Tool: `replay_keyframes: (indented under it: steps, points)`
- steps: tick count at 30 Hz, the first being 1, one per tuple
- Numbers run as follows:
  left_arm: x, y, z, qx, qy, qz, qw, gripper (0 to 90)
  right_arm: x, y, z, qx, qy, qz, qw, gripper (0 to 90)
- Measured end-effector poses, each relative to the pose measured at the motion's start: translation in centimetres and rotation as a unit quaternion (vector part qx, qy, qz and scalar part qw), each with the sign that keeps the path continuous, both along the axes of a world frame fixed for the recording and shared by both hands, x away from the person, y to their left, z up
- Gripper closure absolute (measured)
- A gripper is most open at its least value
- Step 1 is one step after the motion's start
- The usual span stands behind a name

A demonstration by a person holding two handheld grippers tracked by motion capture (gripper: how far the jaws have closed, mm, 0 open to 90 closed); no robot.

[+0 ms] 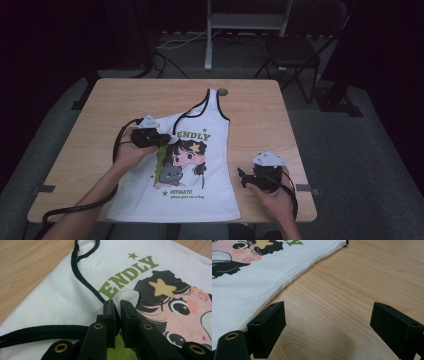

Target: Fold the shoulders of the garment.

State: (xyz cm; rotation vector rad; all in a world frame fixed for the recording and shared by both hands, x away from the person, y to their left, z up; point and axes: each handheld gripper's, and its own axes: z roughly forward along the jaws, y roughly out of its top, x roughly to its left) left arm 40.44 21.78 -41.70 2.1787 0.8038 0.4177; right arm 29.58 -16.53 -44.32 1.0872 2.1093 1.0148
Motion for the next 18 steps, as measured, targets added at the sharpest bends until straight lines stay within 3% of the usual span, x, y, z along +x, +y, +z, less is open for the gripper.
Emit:
replay_keyframes:
  steps: [18]
  points:
    - [-1.3, -0.2, -0.6, 0.000, 0.011, -0.022, 0.9997, 76.5, 0.0, 0.1, 0.0, -0.001, 0.001, 0.000, 1.0000, 12.4]
